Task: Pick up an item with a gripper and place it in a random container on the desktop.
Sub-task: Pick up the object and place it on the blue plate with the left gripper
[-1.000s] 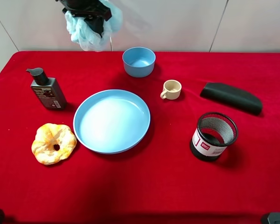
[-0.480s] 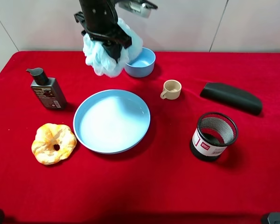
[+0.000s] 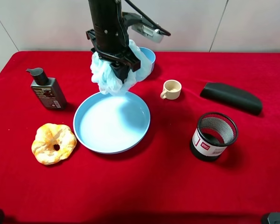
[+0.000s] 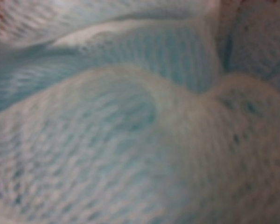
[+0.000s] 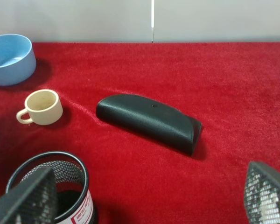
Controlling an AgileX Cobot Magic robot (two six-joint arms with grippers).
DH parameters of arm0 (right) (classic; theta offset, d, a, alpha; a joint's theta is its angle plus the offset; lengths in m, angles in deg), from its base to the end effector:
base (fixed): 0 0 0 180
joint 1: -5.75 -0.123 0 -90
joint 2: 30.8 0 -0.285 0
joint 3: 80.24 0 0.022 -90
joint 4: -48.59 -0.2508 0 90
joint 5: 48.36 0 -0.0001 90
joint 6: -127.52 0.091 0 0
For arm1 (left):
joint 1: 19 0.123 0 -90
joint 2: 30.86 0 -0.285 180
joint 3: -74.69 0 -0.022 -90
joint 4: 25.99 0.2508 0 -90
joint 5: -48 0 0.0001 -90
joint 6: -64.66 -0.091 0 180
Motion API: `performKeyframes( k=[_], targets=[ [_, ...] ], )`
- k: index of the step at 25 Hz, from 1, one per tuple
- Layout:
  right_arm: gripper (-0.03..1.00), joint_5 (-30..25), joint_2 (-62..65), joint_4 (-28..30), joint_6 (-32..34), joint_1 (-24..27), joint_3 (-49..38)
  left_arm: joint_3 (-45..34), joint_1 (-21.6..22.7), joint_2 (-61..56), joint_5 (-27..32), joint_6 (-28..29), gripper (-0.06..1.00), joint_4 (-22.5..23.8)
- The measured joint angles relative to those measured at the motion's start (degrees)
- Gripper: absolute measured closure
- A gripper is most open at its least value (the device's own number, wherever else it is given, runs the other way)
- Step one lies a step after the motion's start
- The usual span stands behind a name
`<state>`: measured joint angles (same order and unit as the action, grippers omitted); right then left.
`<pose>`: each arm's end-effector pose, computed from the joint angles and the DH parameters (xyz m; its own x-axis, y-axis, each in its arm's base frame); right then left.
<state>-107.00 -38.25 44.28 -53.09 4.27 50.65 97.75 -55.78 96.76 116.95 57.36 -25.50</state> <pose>-0.0034 0.0058 0.2779 -0.4267 0.0175 -0.9042 -0.0717 0.9960 0.0531 0.3468 -0.2583 0.2166 -0.7112 0.6941 -0.1110 0.6965 0.7172 0.0226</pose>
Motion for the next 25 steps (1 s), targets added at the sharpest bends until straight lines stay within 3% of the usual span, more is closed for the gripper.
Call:
performKeyframes(
  k=[13, 25],
  targets=[
    [0.34, 0.0, 0.0, 0.0, 0.0, 0.0, 0.0, -9.7, -3.0, -0.1, -0.1, 0.0, 0.44, -0.5],
    [0.34, 0.0, 0.0, 0.0, 0.0, 0.0, 0.0, -18.0, -3.5, -0.1, -10.2, 0.3, 0.45, -0.5]
  ],
)
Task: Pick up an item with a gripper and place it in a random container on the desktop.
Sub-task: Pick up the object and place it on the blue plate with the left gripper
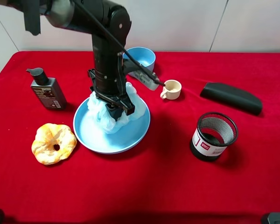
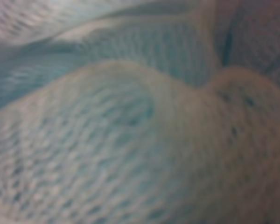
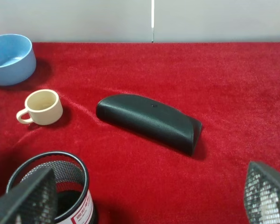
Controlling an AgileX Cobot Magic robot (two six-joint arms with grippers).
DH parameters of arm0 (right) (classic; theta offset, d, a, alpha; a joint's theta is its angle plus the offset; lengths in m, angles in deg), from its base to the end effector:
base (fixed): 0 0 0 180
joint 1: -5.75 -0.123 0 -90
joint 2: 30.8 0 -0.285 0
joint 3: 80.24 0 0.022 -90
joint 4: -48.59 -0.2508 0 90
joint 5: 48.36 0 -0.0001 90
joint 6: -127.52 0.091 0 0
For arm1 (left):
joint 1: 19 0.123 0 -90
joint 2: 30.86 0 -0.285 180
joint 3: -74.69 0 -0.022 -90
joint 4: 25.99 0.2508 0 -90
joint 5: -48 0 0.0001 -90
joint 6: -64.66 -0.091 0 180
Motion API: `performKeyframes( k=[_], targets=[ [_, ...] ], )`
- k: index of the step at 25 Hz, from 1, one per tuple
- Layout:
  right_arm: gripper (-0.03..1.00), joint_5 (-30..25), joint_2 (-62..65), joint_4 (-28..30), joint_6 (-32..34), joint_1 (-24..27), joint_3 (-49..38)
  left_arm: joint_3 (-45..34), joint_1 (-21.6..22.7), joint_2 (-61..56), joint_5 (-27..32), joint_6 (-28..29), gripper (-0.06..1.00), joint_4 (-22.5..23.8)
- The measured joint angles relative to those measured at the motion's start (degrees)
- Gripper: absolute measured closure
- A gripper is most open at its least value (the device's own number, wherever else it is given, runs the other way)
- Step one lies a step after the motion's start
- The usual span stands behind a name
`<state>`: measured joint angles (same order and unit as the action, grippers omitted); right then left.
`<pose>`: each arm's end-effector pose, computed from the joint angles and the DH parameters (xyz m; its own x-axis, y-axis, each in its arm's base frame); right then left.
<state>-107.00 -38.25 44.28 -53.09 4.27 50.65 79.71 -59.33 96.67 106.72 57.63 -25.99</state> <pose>-0.0034 0.0058 0.2779 -0.4267 0.0175 -0.9042 -0.0717 0.9960 0.0531 0.3010 -0.2556 0.1418 -0.6772 0.7355 0.0213 0.7356 0.6774 -0.0026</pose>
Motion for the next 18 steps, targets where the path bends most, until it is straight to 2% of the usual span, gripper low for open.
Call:
performKeyframes(
  k=[7, 18],
  targets=[
    [0.34, 0.0, 0.0, 0.0, 0.0, 0.0, 0.0, -1.1, 0.0, 0.0, -3.8, 1.2, 0.45, 0.0],
    [0.34, 0.0, 0.0, 0.0, 0.0, 0.0, 0.0, -1.1, 0.0, 0.0, -4.0, 1.4, 0.45, 0.0]
  ],
)
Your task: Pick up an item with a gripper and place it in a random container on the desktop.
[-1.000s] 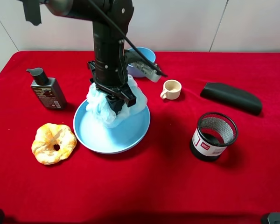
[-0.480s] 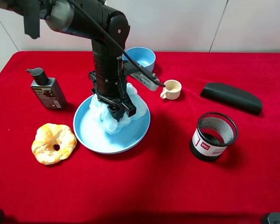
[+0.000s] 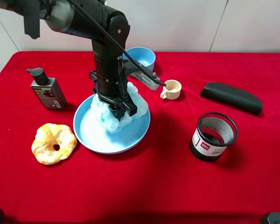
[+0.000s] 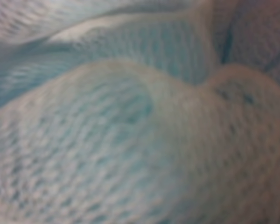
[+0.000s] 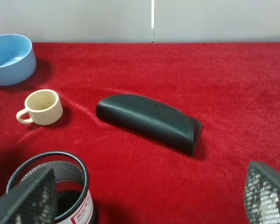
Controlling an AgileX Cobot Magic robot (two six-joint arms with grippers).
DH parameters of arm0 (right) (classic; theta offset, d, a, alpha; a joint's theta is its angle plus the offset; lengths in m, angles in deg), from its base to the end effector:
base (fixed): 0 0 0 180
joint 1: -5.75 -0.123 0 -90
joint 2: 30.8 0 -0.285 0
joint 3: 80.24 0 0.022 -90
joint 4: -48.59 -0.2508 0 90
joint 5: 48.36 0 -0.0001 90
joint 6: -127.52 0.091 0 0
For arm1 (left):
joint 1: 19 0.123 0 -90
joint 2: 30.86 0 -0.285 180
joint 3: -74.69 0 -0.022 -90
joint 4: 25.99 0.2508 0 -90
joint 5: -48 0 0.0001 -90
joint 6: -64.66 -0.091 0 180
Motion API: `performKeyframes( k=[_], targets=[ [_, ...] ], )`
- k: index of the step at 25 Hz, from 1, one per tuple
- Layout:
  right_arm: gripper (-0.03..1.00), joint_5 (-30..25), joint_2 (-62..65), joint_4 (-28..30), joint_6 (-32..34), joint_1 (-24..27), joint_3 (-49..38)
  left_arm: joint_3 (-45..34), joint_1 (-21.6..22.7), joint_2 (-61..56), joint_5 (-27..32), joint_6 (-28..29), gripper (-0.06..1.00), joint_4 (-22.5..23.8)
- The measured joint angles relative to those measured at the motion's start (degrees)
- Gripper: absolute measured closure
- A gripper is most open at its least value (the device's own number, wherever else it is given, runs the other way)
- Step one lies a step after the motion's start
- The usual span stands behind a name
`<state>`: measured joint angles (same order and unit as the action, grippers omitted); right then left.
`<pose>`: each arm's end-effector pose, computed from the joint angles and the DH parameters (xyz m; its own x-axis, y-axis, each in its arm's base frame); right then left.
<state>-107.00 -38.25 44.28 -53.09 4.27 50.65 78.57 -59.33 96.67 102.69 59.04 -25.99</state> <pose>-0.0034 0.0058 0.2779 -0.4267 0.0175 -0.9042 -0.0717 0.9960 0.0531 0.3027 -0.2570 0.1374 -0.6950 0.7185 -0.0288 0.7187 0.6953 0.0028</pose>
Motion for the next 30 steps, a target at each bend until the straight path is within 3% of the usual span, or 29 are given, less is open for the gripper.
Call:
performKeyframes(
  k=[5, 10, 13, 19, 27, 30],
  targets=[
    [0.34, 0.0, 0.0, 0.0, 0.0, 0.0, 0.0, 0.0, 0.0, 0.0, 0.1, 0.5, 0.43, 0.0],
    [0.34, 0.0, 0.0, 0.0, 0.0, 0.0, 0.0, 0.0, 0.0, 0.0, 0.1, 0.5, 0.06, 0.0],
    [0.34, 0.0, 0.0, 0.0, 0.0, 0.0, 0.0, 0.0, 0.0, 0.0, 0.1, 0.5, -0.02, 0.0],
    [0.34, 0.0, 0.0, 0.0, 0.0, 0.0, 0.0, 1.0, 0.0, 0.0, 2.3, 0.5, -0.05, 0.0],
    [0.34, 0.0, 0.0, 0.0, 0.0, 0.0, 0.0, 11.0, 0.0, 0.0, 13.1, 0.6, -0.05, 0.0],
    [0.34, 0.0, 0.0, 0.0, 0.0, 0.0, 0.0, 13.9, 0.0, -0.5, 14.0, 0.6, -0.05, 0.0]
  ],
)
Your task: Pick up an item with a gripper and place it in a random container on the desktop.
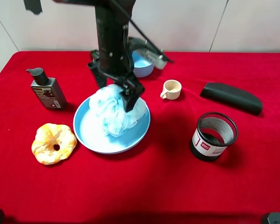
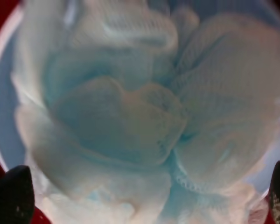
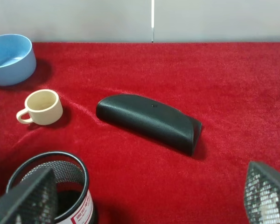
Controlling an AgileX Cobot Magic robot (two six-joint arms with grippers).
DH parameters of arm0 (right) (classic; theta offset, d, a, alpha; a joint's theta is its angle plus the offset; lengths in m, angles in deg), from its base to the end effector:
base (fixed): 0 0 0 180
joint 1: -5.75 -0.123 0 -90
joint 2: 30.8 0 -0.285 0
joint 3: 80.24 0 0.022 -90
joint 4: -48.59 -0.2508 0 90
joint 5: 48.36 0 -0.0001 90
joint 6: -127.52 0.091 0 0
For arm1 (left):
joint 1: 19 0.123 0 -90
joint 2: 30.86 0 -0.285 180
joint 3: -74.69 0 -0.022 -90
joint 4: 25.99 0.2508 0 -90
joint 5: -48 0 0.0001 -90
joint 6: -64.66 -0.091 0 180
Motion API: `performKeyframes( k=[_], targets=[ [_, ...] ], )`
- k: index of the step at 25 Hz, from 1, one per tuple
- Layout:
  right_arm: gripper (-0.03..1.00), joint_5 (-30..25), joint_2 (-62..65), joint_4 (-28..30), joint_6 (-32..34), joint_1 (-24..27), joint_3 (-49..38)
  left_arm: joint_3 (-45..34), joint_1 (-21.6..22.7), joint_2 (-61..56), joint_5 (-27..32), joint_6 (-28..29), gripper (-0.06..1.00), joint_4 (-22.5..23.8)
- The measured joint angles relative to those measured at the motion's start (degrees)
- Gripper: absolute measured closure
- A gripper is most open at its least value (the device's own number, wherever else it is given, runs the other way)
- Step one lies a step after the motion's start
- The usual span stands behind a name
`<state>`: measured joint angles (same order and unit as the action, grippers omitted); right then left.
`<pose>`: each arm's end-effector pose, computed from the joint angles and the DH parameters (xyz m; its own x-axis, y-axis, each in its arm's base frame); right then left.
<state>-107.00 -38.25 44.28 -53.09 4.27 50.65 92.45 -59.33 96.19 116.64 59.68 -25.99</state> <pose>-0.0034 0.0058 0.2779 -0.4267 0.0175 -0.9042 -0.0717 0.9960 0.0531 0.3193 -0.2711 0.1974 -0.7028 0.7105 -0.0360 0.7109 0.7033 0.0031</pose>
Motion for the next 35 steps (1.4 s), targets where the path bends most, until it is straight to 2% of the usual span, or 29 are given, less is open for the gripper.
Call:
performKeyframes(
  k=[6, 18, 28, 35],
  targets=[
    [0.34, 0.0, 0.0, 0.0, 0.0, 0.0, 0.0, 0.5, -0.1, -4.5, 0.3, 0.5, -0.05, 0.0],
    [0.34, 0.0, 0.0, 0.0, 0.0, 0.0, 0.0, -0.2, -0.2, -19.3, 0.3, 1.2, -0.05, 5.2],
    [0.34, 0.0, 0.0, 0.0, 0.0, 0.0, 0.0, -13.1, -0.2, -38.9, 0.4, 4.6, -0.05, 10.5],
    [0.34, 0.0, 0.0, 0.0, 0.0, 0.0, 0.0, -24.6, -0.2, -56.0, 0.5, 5.5, -0.05, 10.8]
  ],
)
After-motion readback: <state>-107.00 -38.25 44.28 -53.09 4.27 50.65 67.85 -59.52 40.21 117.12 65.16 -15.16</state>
